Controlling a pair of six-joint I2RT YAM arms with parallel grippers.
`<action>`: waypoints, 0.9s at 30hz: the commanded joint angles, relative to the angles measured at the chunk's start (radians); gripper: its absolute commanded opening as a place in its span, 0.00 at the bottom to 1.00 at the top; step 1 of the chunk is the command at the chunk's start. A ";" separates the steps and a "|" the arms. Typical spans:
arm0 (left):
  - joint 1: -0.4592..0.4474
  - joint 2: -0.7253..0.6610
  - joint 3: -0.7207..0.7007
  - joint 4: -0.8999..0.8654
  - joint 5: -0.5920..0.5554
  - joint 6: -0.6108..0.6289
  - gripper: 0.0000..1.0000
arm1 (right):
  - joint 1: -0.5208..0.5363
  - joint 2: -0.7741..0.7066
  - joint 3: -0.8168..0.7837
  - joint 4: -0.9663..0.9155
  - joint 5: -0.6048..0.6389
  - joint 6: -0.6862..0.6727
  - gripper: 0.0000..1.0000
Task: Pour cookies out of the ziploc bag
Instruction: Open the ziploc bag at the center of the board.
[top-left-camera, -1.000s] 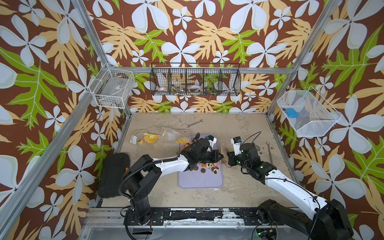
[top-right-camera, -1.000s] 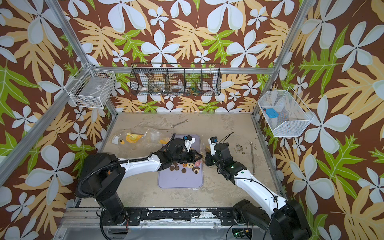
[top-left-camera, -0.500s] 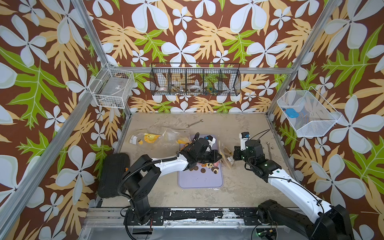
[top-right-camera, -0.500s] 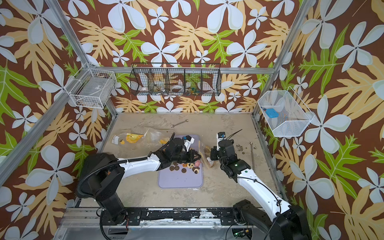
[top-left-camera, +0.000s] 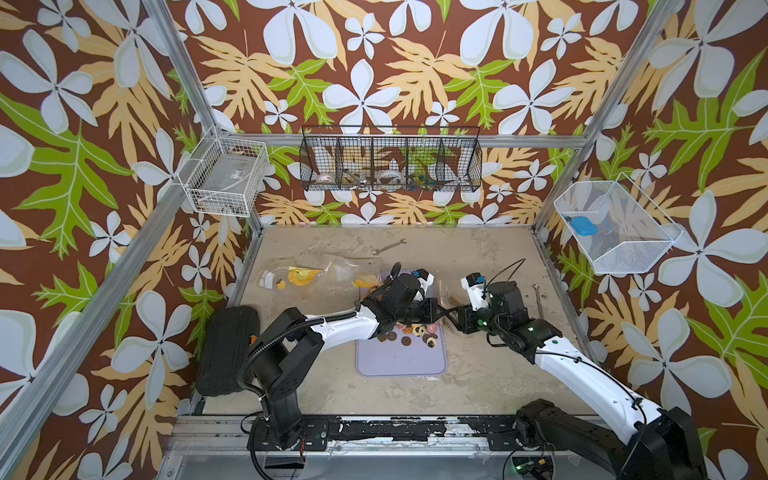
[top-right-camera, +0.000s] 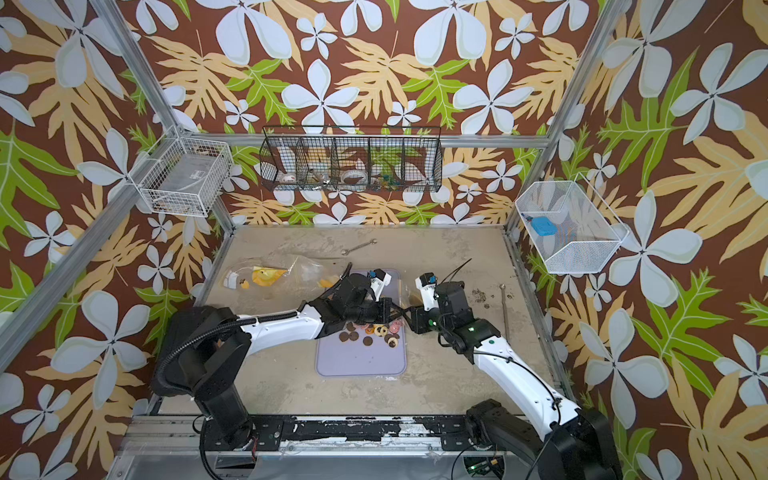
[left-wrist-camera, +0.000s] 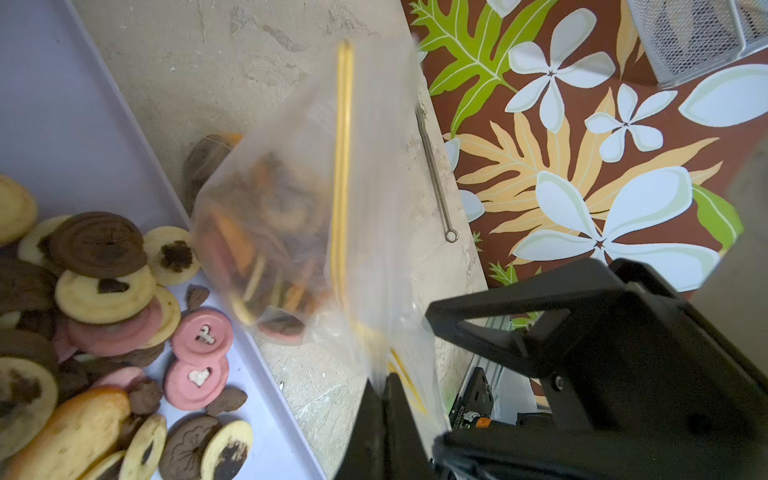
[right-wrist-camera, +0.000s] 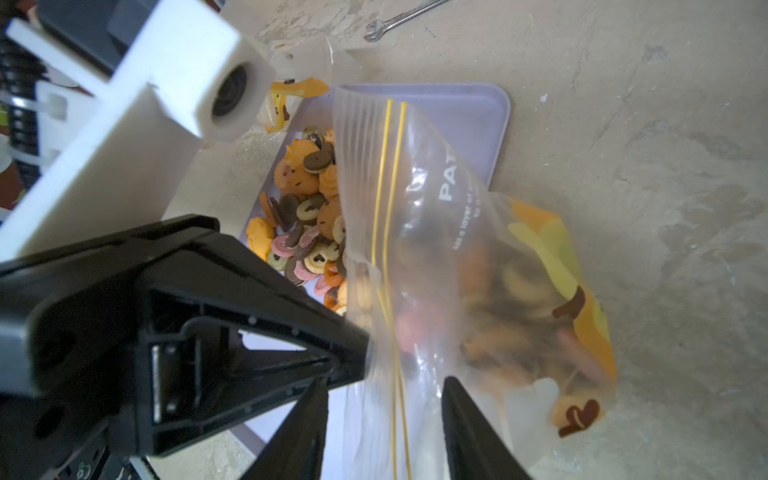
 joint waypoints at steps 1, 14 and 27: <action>0.003 0.002 0.008 -0.003 0.012 0.015 0.00 | 0.000 0.004 0.003 -0.018 -0.009 -0.005 0.47; 0.004 -0.003 0.013 -0.008 0.021 0.015 0.00 | 0.000 0.056 0.016 -0.030 0.107 -0.023 0.32; 0.003 0.002 0.014 -0.008 0.030 0.014 0.00 | 0.015 0.090 0.046 -0.005 0.074 -0.036 0.27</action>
